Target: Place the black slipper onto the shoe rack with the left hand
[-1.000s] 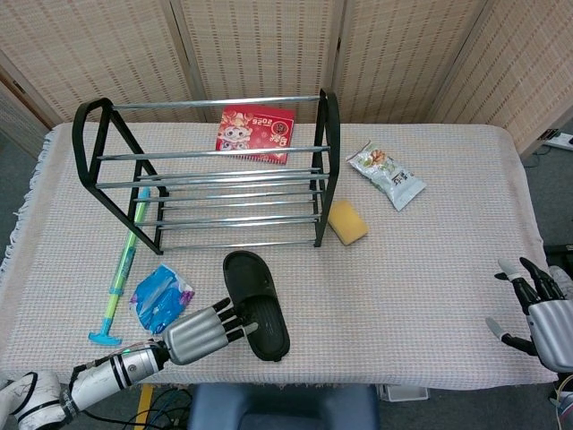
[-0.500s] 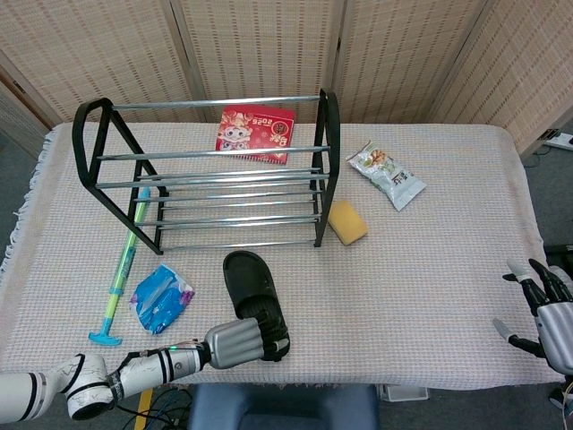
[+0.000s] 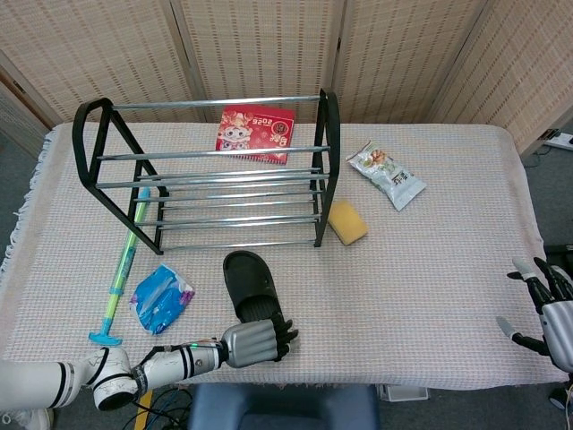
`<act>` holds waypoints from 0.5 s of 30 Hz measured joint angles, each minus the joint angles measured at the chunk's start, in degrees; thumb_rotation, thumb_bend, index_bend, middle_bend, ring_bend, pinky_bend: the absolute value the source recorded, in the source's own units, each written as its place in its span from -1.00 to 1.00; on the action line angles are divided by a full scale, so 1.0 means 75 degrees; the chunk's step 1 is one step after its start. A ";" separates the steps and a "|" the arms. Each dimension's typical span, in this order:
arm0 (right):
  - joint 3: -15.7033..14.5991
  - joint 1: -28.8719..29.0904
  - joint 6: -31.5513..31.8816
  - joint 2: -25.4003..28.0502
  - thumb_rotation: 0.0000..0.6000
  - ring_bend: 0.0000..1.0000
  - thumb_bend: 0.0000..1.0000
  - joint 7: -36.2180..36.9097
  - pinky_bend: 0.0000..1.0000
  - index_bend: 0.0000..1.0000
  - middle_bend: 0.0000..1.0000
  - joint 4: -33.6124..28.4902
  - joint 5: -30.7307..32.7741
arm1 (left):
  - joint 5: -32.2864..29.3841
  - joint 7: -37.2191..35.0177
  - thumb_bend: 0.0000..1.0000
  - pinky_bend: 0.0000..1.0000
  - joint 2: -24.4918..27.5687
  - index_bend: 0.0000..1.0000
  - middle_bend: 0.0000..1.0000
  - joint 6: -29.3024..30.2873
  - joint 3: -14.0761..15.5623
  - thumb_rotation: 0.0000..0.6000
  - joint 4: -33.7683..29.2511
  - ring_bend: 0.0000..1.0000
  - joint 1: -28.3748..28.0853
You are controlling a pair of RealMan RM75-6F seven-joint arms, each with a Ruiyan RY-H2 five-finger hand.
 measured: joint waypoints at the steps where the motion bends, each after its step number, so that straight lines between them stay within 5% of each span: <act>1: 0.0000 -0.0004 -0.0005 -0.0005 1.00 -0.81 -0.53 0.0018 -0.71 -0.92 -0.47 0.0018 0.0010 | -0.0058 0.0041 -0.65 -0.41 -0.0040 -0.77 -0.77 -0.0012 0.0002 1.00 0.0037 -0.73 -0.0031; 15: 0.0025 -0.0059 0.0011 -0.0014 1.00 -0.81 -0.52 0.0130 -0.71 -0.92 -0.47 0.0131 0.0104 | -0.0691 0.0346 -0.65 -0.41 -0.0324 -0.71 -0.77 0.0036 0.0142 1.00 0.0441 -0.73 -0.0424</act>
